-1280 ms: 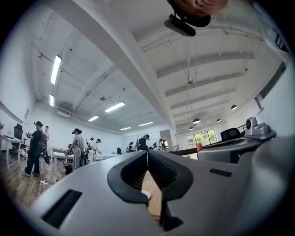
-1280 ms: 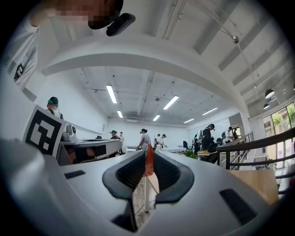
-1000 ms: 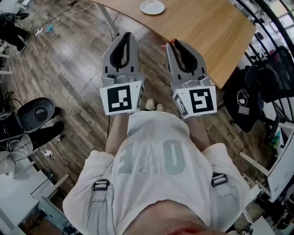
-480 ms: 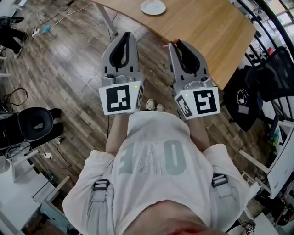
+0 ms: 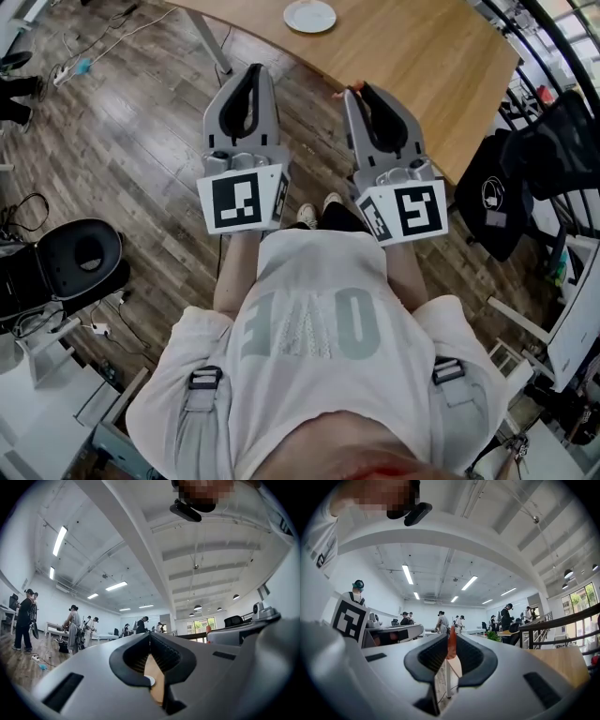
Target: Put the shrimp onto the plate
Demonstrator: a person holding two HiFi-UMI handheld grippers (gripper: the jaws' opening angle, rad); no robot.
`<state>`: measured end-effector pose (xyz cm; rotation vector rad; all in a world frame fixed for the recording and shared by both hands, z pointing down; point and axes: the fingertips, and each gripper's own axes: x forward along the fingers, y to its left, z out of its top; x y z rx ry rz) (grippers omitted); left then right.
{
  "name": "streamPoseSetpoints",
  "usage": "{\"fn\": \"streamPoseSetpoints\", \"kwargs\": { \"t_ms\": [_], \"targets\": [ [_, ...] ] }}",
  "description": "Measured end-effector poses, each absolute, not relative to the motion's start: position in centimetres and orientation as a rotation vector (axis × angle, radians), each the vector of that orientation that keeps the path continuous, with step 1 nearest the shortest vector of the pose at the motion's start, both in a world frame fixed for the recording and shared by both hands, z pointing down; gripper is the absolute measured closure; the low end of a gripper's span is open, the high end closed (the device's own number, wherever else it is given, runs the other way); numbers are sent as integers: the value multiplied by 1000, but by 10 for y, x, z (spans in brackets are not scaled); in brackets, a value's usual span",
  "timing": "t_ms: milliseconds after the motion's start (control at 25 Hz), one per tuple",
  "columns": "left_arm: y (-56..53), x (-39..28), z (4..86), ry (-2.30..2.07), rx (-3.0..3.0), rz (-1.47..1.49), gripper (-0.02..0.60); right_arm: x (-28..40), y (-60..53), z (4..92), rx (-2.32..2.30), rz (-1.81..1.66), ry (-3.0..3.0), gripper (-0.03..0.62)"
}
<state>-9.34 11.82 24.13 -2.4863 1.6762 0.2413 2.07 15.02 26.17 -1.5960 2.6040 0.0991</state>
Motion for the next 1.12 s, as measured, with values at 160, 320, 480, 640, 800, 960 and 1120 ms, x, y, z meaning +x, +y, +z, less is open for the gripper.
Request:
{"fn": "streamPoseSetpoints", "kwargs": {
  "t_ms": [160,320,480,640,800,960,1120],
  "targets": [
    [107,-90,243,1668,-2509,241,569,27,140,261,-1621,105,2594,531],
    [91,-87,248,1664,-2518,238,569,30,123,261,-1620,117,2588,531],
    [68,-80,250,1674,-2518,228,569,36,96,264,-1598,126,2595,531],
    [40,-79,244,1689,-2502,226,569,37,62,257,-1561,140,2599,531],
    [4,-79,238,1721,-2470,232,569,39,24,249,-1520,156,2619,531],
    [-34,-79,229,1751,-2436,238,569,45,-21,244,-1498,152,2630,531],
    [-76,-91,223,1798,-2366,239,569,47,-66,247,-1478,126,2646,531]
  ]
}}
